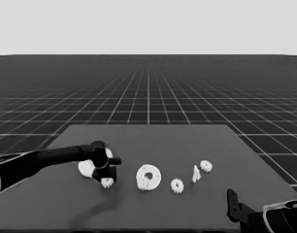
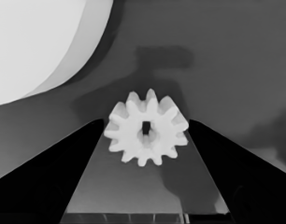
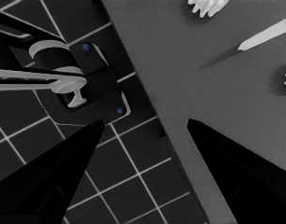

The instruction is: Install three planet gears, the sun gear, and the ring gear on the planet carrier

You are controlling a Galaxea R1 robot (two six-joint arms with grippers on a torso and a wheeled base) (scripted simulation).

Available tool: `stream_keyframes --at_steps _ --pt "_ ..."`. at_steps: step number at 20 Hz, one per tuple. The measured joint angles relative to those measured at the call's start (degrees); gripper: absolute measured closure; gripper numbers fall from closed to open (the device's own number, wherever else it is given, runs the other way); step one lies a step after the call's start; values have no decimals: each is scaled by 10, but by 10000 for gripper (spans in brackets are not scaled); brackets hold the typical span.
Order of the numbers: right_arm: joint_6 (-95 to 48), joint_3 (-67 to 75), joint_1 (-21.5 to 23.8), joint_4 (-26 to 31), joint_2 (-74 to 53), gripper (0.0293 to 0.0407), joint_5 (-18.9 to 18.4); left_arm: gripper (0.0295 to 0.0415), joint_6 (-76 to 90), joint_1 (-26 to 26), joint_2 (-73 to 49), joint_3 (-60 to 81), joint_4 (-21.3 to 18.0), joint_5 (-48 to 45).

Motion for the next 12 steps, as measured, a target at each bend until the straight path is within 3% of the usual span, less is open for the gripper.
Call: stream_keyframes --at_steps 2,10,12 --pt "0 0 0 0 0 315 0 397 0 0 0 0 0 0" --pt "0 0 0 0 0 315 0 398 0 0 0 0 0 0" --pt "0 0 0 0 0 315 0 398 -28 -74 -24 63 -65 41"
